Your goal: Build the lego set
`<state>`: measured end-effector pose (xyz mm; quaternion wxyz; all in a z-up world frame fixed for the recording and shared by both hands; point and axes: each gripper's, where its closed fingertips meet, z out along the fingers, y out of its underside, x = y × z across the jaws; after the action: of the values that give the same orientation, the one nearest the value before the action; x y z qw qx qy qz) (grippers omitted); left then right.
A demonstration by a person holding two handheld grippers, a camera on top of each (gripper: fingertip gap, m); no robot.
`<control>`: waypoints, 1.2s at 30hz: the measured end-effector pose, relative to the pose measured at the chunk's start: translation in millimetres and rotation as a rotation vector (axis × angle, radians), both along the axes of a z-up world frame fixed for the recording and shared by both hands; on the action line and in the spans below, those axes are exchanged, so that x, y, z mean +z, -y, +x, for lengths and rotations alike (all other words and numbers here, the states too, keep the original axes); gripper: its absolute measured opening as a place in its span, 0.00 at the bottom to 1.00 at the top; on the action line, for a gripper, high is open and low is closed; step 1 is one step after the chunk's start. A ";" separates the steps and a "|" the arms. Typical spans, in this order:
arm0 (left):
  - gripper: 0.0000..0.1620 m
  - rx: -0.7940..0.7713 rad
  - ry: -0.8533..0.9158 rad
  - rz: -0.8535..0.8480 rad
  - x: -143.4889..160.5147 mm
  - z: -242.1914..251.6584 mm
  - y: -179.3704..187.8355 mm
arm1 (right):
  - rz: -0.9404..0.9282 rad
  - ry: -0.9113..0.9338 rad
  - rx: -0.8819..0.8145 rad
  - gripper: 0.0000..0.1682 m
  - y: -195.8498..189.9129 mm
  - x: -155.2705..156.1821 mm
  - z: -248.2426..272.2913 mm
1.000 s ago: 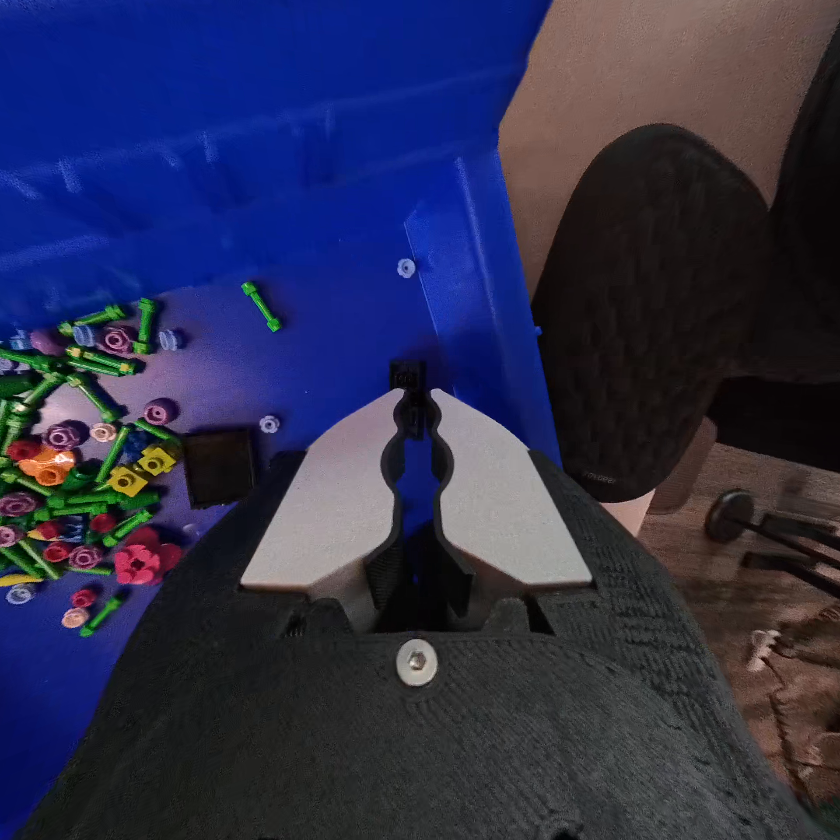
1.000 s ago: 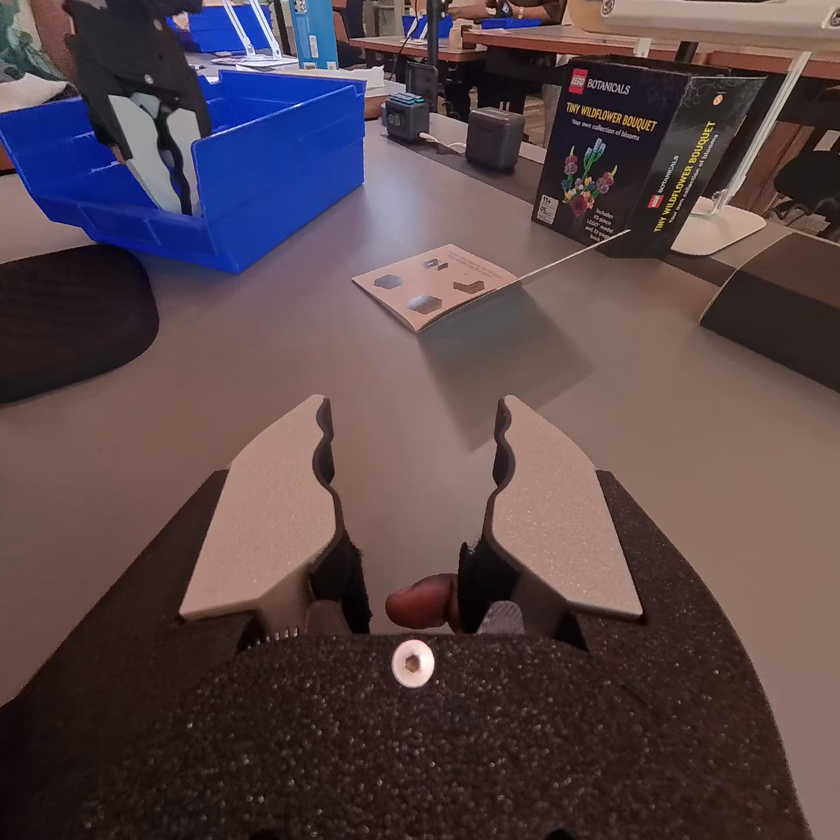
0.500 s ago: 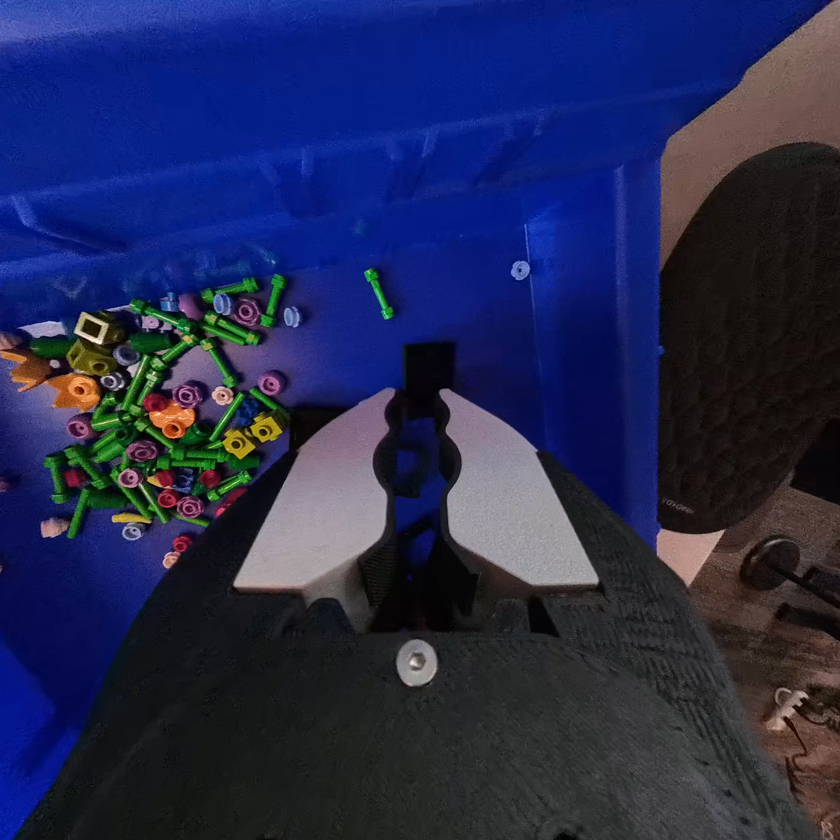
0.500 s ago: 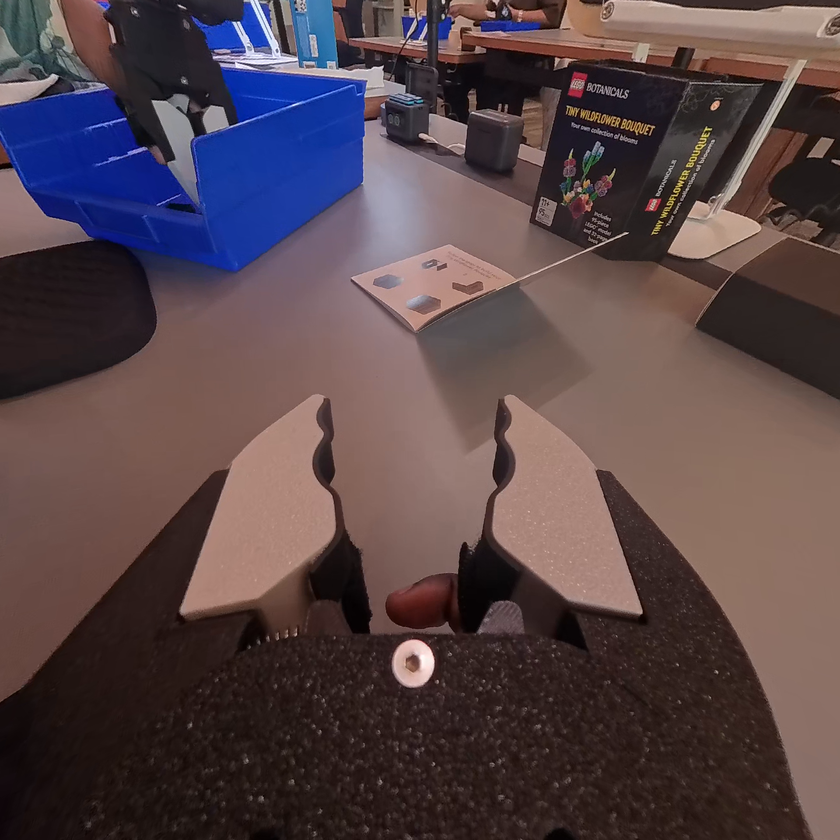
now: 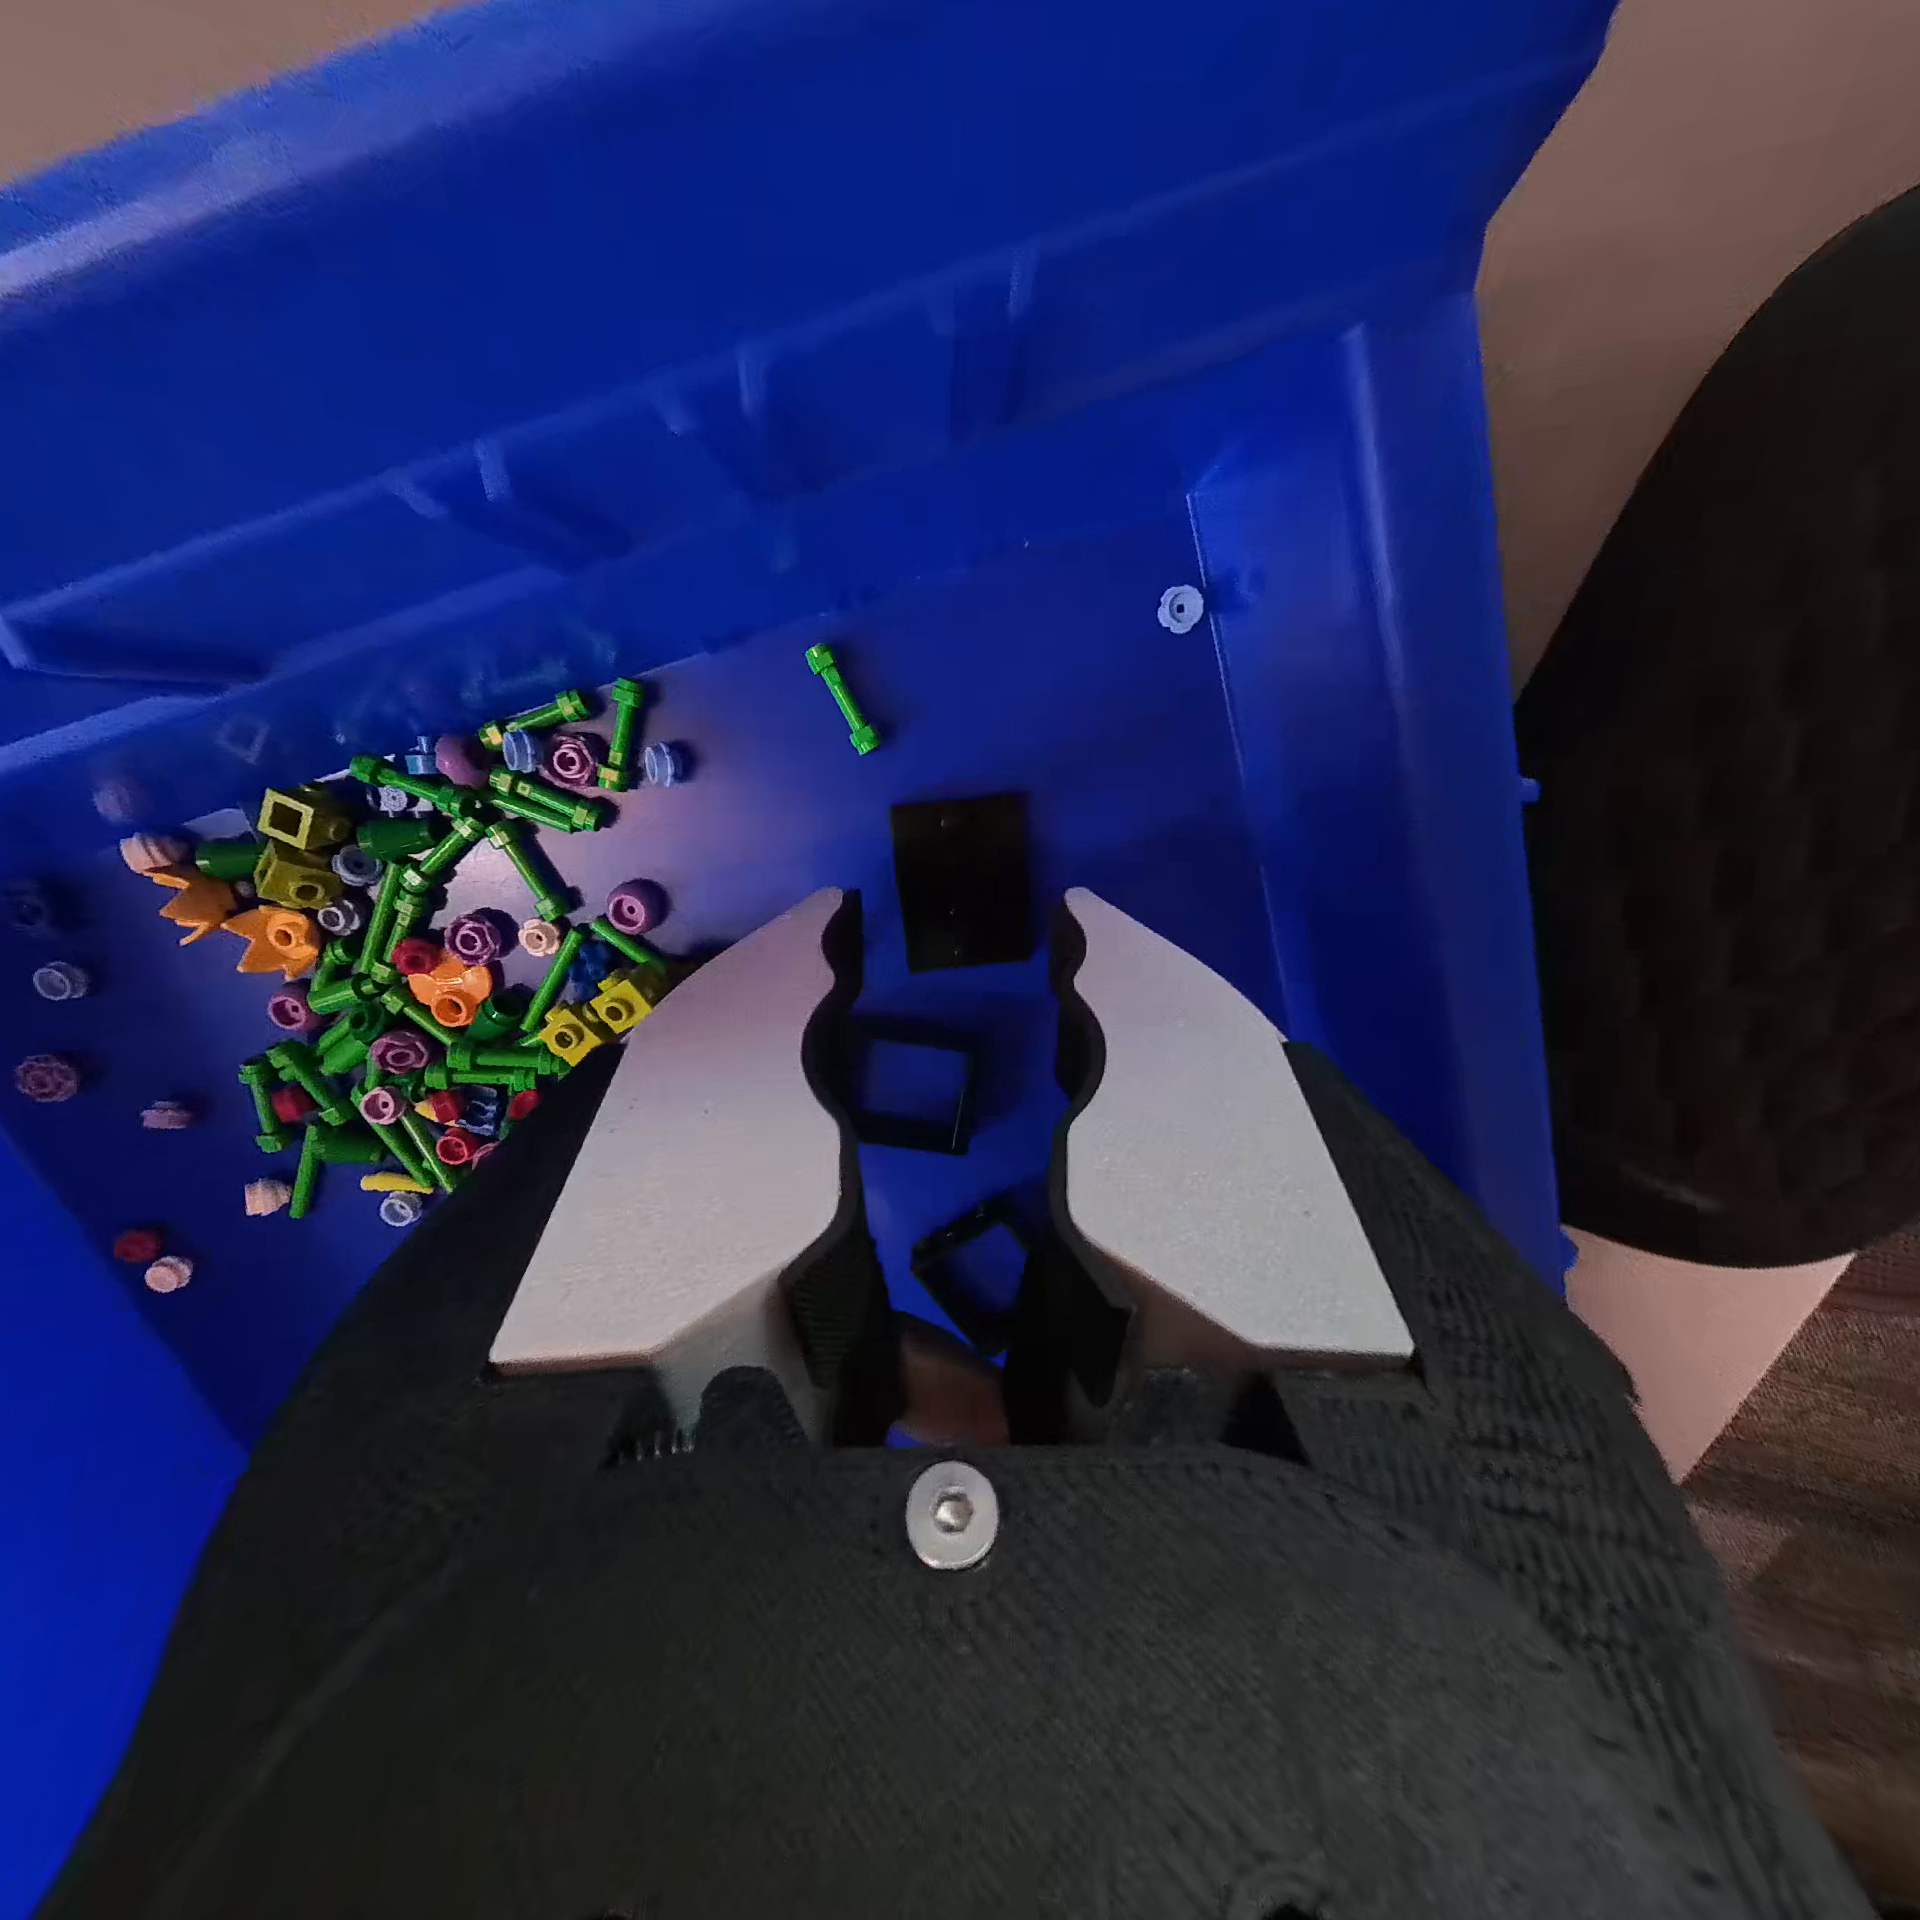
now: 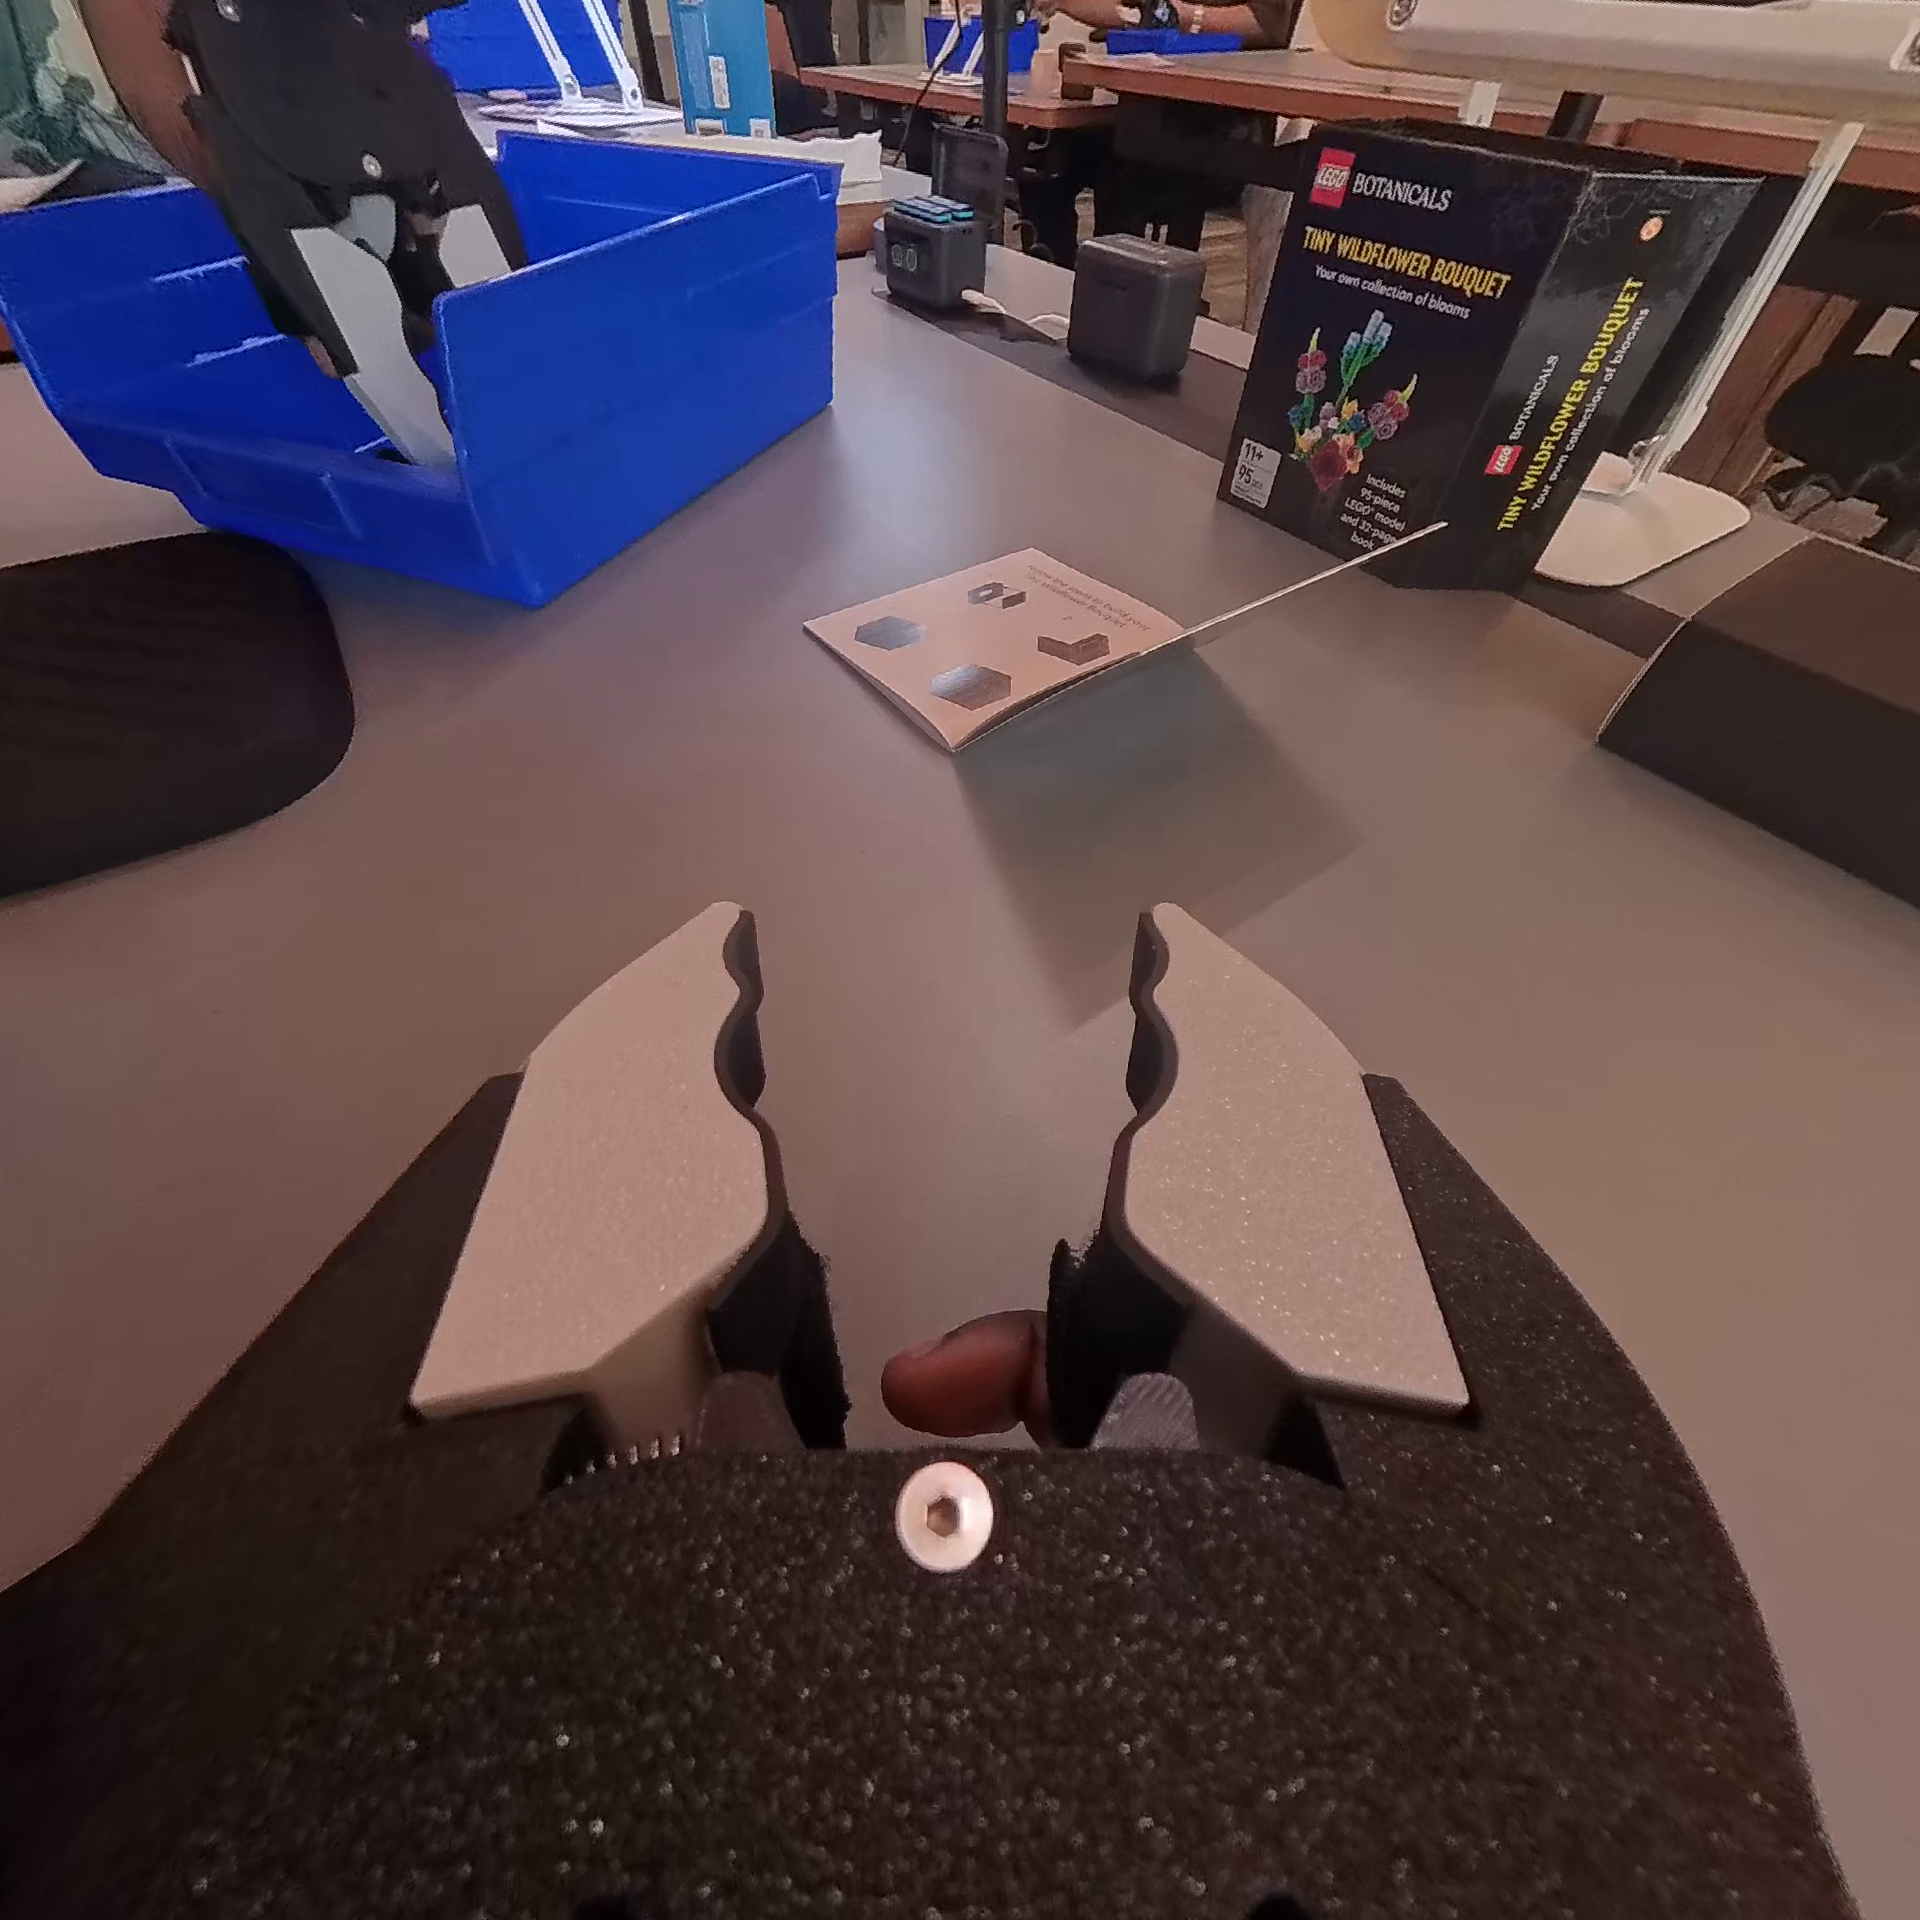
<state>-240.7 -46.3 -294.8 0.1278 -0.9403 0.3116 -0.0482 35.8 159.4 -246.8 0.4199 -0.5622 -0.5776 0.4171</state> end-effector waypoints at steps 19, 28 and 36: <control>0.16 0.095 -0.035 -0.018 -10.1 2.4 -2.3 | 0.022 -0.008 0.008 0.41 1.9 0.7 0.4; 0.16 0.125 -0.131 0.076 41.2 -7.1 -10.9 | 0.030 0.002 0.021 0.41 4.3 -1.7 -0.4; 0.15 0.039 -0.091 0.116 71.2 27.4 -17.0 | 0.037 0.009 0.032 0.41 6.0 -2.9 -0.7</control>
<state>-213.3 -29.3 -223.6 0.1686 -0.9385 0.3011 0.0154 35.1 153.4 -249.8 0.4208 -0.5472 -0.5959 0.4104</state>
